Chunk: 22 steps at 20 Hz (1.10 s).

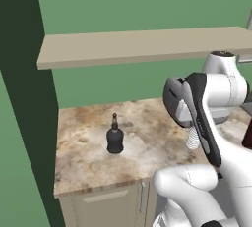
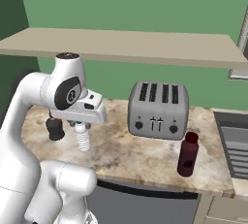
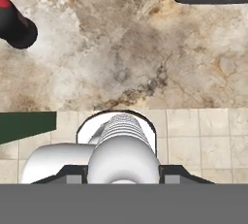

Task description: Place the drinks on the dining counter in a tight cluster.

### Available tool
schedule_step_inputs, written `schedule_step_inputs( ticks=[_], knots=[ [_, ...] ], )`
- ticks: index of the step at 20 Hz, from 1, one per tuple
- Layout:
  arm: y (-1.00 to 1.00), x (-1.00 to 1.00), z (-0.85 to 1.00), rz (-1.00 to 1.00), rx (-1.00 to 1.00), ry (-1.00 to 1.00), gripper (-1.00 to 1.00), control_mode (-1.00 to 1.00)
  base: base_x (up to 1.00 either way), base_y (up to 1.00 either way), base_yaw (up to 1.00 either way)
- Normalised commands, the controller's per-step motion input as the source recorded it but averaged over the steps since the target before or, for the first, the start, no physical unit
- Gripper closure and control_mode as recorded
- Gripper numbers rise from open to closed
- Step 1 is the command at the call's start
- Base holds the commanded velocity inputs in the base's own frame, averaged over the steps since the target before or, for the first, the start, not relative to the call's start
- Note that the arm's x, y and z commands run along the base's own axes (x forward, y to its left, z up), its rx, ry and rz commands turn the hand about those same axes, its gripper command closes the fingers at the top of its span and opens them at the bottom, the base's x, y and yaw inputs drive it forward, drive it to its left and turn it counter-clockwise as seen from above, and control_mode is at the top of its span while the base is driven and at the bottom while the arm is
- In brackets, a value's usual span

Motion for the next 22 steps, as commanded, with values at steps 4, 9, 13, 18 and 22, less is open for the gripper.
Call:
schedule_step_inputs(
  ticks=[4,9,13,18,22],
  knots=[
    [0.00,0.00,0.00,0.00,0.00,0.00,1.00,1.00,-0.62,0.00,-0.38],
    [0.00,0.00,0.00,0.00,0.00,0.00,1.00,1.00,-0.69,0.00,-0.54],
    [0.00,0.00,0.00,0.00,0.00,0.00,1.00,1.00,-0.16,-0.06,-0.74],
    [0.00,0.00,0.00,0.00,0.00,0.00,1.00,1.00,0.00,0.00,-0.93],
    [0.00,0.00,0.00,0.00,0.00,0.00,1.00,1.00,0.00,0.00,-0.98]
  ],
)
